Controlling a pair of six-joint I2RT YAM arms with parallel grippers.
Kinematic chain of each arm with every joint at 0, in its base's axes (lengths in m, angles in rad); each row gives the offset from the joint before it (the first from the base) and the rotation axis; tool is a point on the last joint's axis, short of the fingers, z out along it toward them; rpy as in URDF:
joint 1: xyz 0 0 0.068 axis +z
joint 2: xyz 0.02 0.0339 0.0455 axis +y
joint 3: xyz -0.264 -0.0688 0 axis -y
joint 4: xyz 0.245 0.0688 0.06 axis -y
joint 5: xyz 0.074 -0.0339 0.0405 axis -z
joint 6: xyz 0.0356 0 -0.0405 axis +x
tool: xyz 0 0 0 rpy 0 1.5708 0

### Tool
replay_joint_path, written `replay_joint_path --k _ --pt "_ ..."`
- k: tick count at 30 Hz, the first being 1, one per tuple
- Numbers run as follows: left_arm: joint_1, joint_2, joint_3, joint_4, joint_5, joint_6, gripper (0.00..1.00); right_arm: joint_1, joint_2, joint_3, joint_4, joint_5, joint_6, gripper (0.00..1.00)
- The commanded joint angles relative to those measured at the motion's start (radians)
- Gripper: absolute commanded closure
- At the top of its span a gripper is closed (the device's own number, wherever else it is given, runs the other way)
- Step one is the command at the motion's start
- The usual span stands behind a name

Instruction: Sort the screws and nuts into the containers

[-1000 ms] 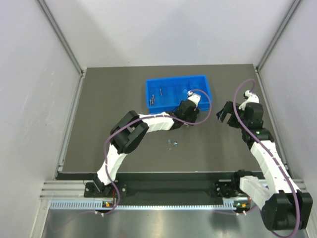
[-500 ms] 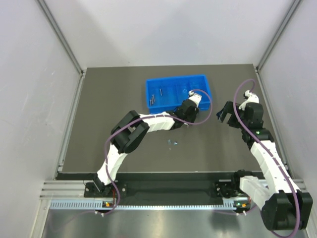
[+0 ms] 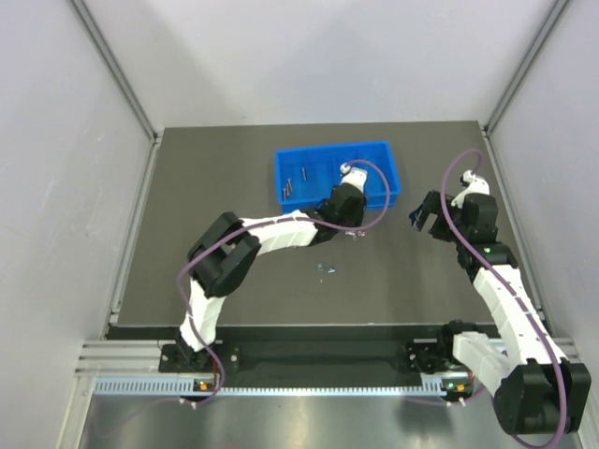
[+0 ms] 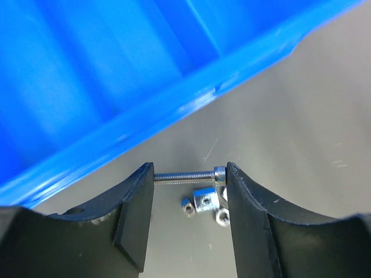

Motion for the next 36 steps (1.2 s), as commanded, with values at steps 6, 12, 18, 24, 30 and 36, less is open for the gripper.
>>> replay_joint_path --k 6,12,18,24,30,36 --pt "0.15 -0.341 -0.119 0.077 -0.08 -0.147 0.63 0.006 0.005 0.0 0.046 -0.007 -0.001 0.0" --pt "0.28 -0.364 -0.153 0.084 -0.033 -0.139 0.63 0.008 0.013 0.001 0.052 -0.01 0.001 0.0" --pt "0.308 -0.27 -0.091 0.072 -0.057 -0.084 0.63 0.006 0.022 0.004 0.052 -0.007 0.004 0.0" --pt "0.316 -0.204 -0.066 0.048 -0.097 -0.079 0.62 0.006 0.03 0.015 0.046 -0.004 0.001 0.0" --pt "0.316 -0.226 -0.071 0.045 -0.076 -0.061 0.48 0.008 0.027 0.02 0.041 -0.007 0.001 0.0" --pt "0.314 -0.31 -0.089 0.048 0.021 -0.036 0.33 0.008 0.008 0.017 0.037 -0.009 0.001 0.0"
